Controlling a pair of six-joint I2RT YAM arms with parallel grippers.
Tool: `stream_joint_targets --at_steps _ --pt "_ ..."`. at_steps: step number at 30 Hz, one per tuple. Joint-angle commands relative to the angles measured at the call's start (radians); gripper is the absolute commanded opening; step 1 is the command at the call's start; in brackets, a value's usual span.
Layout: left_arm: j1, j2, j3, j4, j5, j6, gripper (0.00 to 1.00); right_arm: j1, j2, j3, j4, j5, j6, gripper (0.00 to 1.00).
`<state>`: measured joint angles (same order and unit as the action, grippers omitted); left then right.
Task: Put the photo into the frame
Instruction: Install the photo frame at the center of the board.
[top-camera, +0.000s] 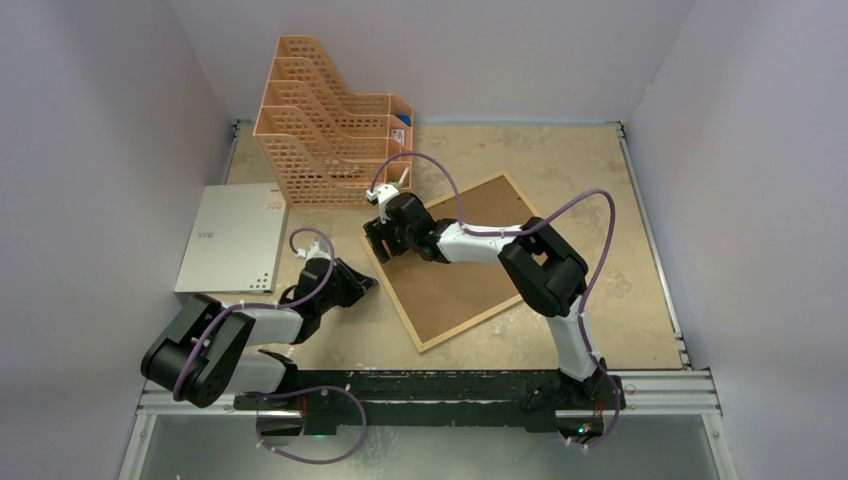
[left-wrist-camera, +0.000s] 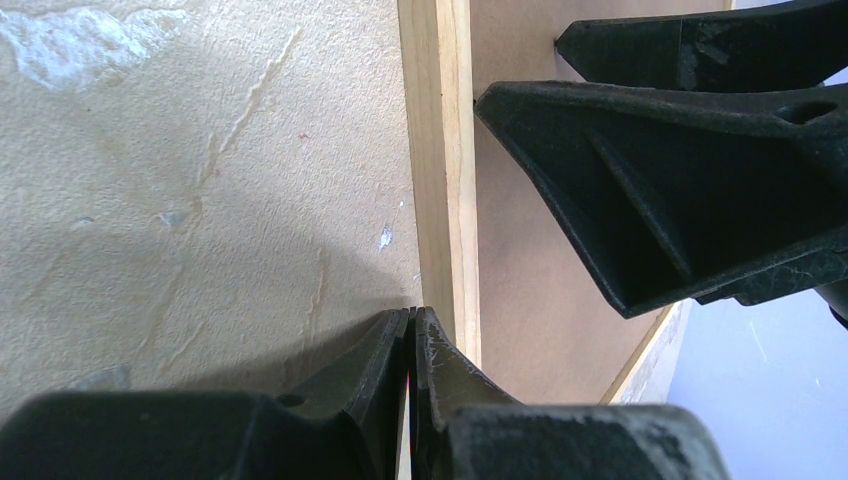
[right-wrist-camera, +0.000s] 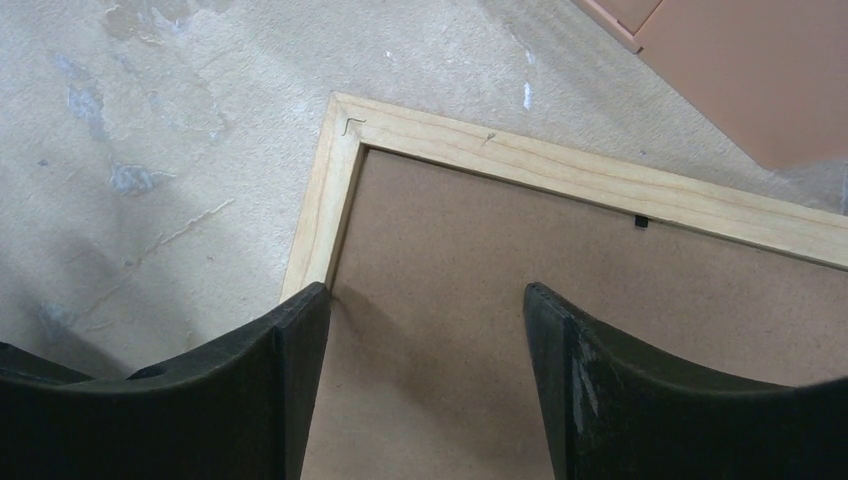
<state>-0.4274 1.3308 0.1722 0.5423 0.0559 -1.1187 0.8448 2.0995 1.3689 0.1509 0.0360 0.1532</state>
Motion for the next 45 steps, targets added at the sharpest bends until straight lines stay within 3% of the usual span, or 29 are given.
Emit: stream_joint_targets --at_steps 1,28,37,45 --pt "0.003 0.030 -0.050 -0.208 -0.060 0.051 0.10 0.005 0.084 -0.055 -0.270 0.052 -0.024 0.70" --pt "0.003 0.029 -0.049 -0.211 -0.062 0.053 0.10 0.065 0.170 -0.043 -0.340 0.186 -0.090 0.49" --pt "0.003 0.021 -0.047 -0.218 -0.065 0.053 0.10 0.066 0.180 -0.024 -0.373 0.220 -0.067 0.25" --pt "0.003 -0.023 -0.039 -0.237 -0.060 0.054 0.12 0.063 0.038 -0.043 -0.309 0.208 0.007 0.30"
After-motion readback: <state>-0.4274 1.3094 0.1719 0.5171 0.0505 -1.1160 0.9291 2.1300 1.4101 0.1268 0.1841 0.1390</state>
